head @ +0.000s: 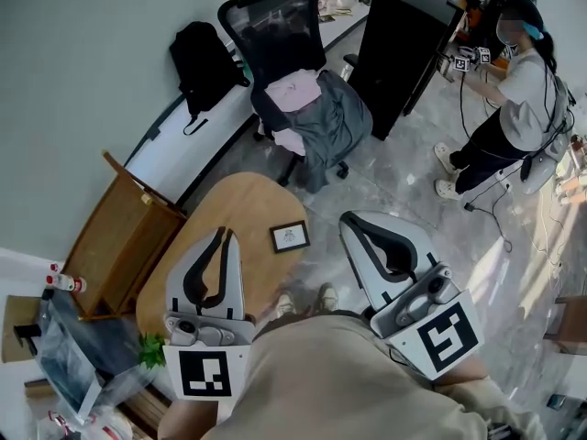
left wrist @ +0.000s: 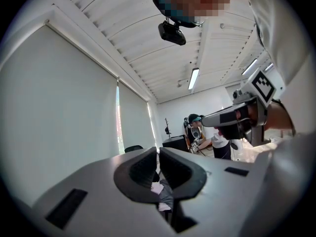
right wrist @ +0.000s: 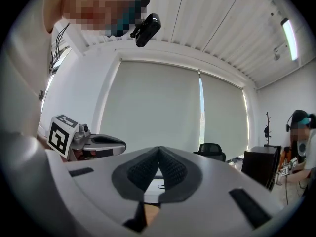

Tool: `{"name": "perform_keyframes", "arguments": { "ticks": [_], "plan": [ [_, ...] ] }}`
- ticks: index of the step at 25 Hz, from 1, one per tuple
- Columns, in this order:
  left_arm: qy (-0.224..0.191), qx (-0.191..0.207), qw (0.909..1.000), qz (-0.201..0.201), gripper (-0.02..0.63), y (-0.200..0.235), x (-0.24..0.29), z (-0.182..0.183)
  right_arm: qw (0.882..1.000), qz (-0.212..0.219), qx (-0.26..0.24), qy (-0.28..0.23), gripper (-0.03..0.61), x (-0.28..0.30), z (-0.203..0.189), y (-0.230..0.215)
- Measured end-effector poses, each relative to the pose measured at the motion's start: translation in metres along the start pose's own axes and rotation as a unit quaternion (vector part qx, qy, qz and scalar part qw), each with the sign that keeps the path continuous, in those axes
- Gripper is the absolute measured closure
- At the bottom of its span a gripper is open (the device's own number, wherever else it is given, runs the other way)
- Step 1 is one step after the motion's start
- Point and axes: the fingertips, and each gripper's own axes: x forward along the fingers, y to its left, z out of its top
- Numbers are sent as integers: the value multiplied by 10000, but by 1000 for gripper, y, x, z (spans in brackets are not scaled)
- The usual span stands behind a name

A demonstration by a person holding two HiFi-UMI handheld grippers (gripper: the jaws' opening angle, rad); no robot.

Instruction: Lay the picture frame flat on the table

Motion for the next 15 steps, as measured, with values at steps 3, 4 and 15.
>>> {"name": "perform_keyframes", "arguments": {
  "ticks": [3, 4, 15],
  "plan": [
    [-11, -58, 10000, 14, 595, -1, 1, 1, 10000, 18, 37, 8, 583, 0, -1, -3],
    [-17, -62, 10000, 25, 595, -1, 2, 2, 10000, 28, 44, 10, 583, 0, -2, -3],
    [-29, 29, 10000, -51, 595, -11, -2, 6, 9998, 152, 153, -20, 583, -4, -3, 1]
  ]
}}
